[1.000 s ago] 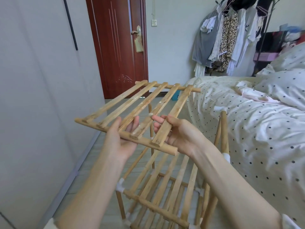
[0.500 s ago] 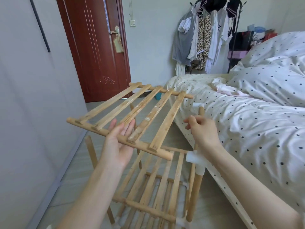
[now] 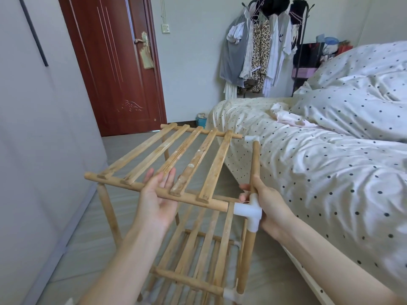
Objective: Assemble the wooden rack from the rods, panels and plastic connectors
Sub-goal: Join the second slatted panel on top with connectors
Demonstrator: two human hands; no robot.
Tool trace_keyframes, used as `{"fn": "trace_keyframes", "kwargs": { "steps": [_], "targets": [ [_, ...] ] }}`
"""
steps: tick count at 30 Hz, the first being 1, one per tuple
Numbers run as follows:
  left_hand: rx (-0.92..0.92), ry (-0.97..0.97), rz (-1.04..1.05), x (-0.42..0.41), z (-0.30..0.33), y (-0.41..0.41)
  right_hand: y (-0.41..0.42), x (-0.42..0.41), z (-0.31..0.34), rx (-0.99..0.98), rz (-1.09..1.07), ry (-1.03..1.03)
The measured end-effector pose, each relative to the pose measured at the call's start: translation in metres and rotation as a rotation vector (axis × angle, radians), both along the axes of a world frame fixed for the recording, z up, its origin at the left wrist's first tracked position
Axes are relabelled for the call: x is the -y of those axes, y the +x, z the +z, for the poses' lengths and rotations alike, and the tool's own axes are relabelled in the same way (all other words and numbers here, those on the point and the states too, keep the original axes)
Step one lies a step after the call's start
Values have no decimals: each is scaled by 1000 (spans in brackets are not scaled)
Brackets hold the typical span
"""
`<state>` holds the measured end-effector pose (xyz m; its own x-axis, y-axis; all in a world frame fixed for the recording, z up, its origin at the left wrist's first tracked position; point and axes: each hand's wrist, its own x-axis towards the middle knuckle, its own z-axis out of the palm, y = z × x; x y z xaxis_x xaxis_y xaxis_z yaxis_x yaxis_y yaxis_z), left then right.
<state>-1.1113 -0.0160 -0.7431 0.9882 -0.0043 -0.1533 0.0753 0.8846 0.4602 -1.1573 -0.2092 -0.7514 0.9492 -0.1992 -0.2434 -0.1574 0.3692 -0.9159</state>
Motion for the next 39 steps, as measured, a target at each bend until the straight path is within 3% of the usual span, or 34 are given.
{"fn": "trace_keyframes", "kwargs": {
  "steps": [29,39],
  "targets": [
    [-107,31,-87,12,-3,-11,2,-18,3,-55,-87,12],
    [-131,54,3,18,-3,-7,3,-26,8,-97,-116,37]
  ]
}}
